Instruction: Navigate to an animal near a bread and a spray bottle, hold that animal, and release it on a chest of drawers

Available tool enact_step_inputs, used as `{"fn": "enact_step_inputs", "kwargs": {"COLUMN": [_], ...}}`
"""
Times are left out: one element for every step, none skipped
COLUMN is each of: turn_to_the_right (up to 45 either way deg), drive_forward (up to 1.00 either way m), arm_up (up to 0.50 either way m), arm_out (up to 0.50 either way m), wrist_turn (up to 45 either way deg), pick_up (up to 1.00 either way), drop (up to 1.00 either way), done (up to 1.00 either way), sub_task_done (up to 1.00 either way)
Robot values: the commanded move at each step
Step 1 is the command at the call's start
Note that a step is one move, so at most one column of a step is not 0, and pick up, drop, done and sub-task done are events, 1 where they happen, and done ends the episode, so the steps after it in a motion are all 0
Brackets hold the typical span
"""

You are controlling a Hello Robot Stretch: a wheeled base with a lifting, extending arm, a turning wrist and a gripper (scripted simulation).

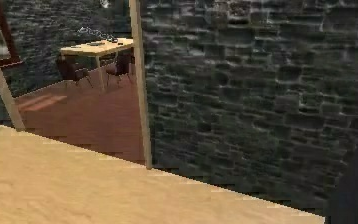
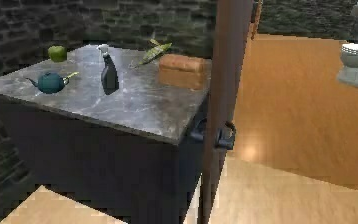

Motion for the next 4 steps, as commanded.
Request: {"fn": "enact_step_inputs", "kwargs": {"turn_to_the_right": [45.0,45.0,3.0,0.0], "drive_forward": [0.0,0.0,0.0,0.35], "arm_up": [0.0,0.0,0.0,0.0], "arm_out": [0.0,0.0,0.0,0.0], "wrist_turn": [0.0,0.0,0.0,0.0], "pick_up": [0.0,0.0,0.0,0.0], "drop": [0.0,0.0,0.0,0.0], "done": [0.0,0.0,0.0,0.0], "sub_task_done": [0.0,0.0,0.0,0.0]}}
